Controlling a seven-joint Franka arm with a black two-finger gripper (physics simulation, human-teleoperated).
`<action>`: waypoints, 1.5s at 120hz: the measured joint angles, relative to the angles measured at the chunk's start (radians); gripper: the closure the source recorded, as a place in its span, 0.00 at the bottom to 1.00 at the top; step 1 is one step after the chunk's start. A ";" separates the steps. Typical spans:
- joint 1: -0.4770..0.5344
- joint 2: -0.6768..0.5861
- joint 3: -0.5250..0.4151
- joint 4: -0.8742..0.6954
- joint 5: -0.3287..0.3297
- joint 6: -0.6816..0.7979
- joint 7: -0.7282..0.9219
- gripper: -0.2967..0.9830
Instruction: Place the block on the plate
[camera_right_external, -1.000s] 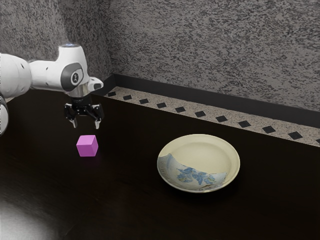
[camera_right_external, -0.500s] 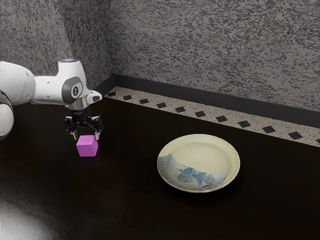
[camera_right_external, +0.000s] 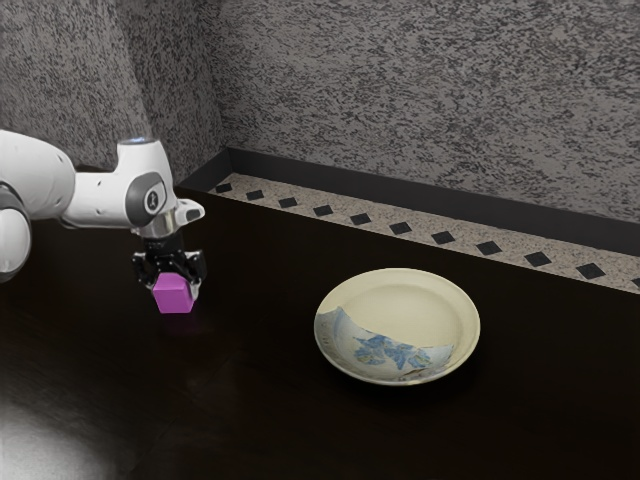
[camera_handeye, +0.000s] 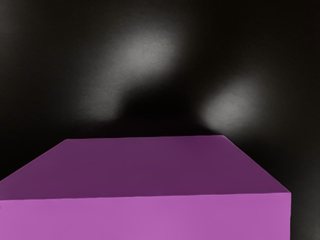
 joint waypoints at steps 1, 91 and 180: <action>0.000 0.000 0.000 0.000 -0.001 0.000 0.000 0.32; -0.120 -0.247 -0.069 -0.027 0.009 -0.090 -0.007 0.46; -0.609 -0.195 -0.063 0.000 0.004 -0.035 -0.030 0.46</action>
